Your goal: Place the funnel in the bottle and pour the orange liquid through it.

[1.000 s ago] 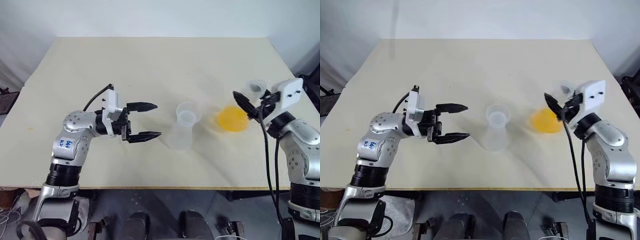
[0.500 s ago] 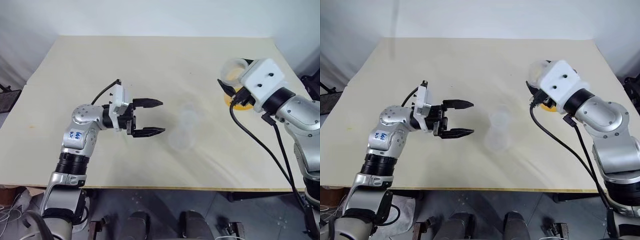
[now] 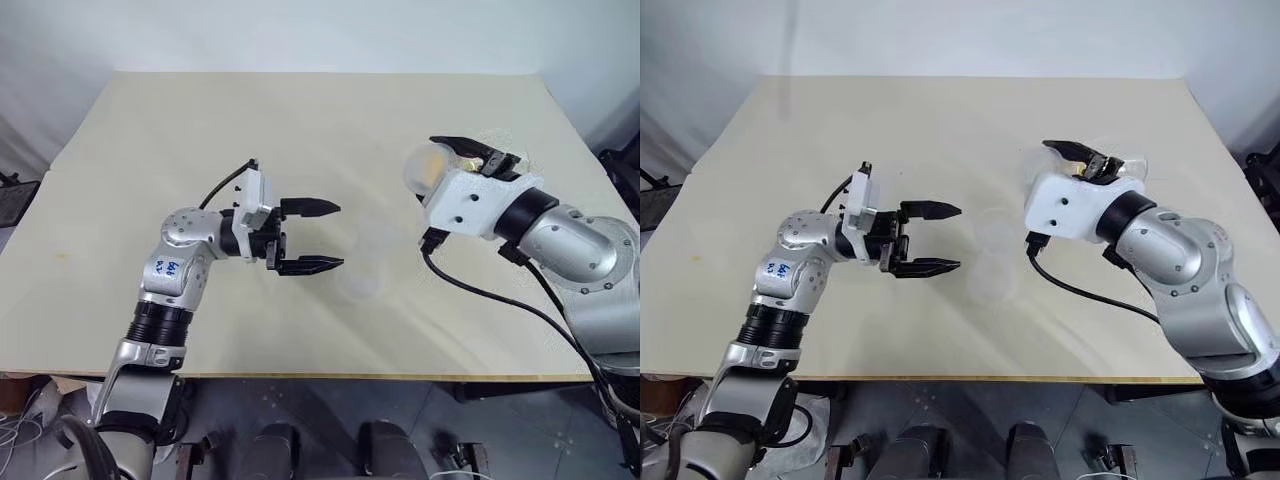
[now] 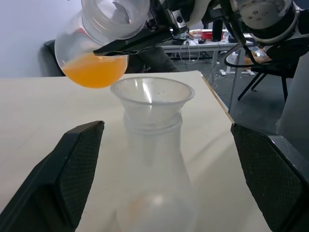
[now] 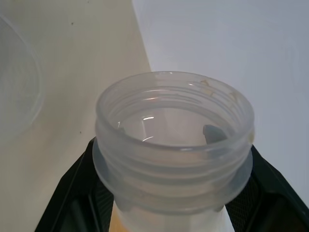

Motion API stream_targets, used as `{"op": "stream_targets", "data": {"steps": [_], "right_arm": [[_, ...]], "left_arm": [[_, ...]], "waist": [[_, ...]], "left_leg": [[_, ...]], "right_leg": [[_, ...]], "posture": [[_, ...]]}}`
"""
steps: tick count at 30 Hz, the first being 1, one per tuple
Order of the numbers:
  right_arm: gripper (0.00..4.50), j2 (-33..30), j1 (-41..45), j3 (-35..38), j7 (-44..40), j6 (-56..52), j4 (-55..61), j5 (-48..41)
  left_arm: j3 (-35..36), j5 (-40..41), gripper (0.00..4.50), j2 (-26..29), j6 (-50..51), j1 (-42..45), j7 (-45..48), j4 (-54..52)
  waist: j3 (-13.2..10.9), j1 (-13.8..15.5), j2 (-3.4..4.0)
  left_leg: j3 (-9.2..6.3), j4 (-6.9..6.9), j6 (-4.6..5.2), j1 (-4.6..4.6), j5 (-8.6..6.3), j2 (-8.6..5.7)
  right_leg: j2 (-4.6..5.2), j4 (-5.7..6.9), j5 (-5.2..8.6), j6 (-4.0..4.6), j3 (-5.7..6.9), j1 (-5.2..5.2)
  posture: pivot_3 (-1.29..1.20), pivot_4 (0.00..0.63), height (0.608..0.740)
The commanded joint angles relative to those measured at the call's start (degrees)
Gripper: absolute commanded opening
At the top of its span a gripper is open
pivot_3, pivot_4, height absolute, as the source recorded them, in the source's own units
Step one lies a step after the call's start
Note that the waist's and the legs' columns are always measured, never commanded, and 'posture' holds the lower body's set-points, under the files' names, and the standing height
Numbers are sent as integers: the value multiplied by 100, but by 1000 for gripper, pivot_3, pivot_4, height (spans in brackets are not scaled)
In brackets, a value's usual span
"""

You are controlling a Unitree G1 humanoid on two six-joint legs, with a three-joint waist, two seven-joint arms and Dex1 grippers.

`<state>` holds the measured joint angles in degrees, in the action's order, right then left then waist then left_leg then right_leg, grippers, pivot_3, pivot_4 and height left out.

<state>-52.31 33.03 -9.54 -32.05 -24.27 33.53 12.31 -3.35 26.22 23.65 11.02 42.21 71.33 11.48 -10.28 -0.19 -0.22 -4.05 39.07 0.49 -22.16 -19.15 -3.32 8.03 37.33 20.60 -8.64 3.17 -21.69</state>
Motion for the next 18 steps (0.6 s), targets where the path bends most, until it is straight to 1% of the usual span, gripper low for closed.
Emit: {"op": "stream_targets", "data": {"steps": [1,3,8,18], "right_arm": [[2468,-87,188,-35,-94,196,186,539],[2468,-118,222,-140,-176,189,163,816],[2468,49,308,-136,-192,351,134,1182],[2468,333,332,-178,-374,604,190,1623]], "left_arm": [[15,7,4500,-5,6,89,-6,-121],[13,2,4500,-12,20,70,-30,-136],[11,1,4500,-21,39,56,-66,-135],[93,-16,4500,-18,16,18,-246,-185]], "waist": [[0,0,0],[0,0,0],[0,-1,0],[0,-2,0]], "left_leg": [[0,0,0,0,0,0],[0,0,0,0,0,0],[0,0,0,0,0,-1],[0,0,0,0,0,0]], "right_leg": [[0,0,0,0,0,0],[0,0,0,0,0,0],[0,0,0,0,-1,-1],[0,2,0,0,-1,-2]], "posture": [[0,150,740],[0,150,740],[0,150,740],[0,150,740]]}}
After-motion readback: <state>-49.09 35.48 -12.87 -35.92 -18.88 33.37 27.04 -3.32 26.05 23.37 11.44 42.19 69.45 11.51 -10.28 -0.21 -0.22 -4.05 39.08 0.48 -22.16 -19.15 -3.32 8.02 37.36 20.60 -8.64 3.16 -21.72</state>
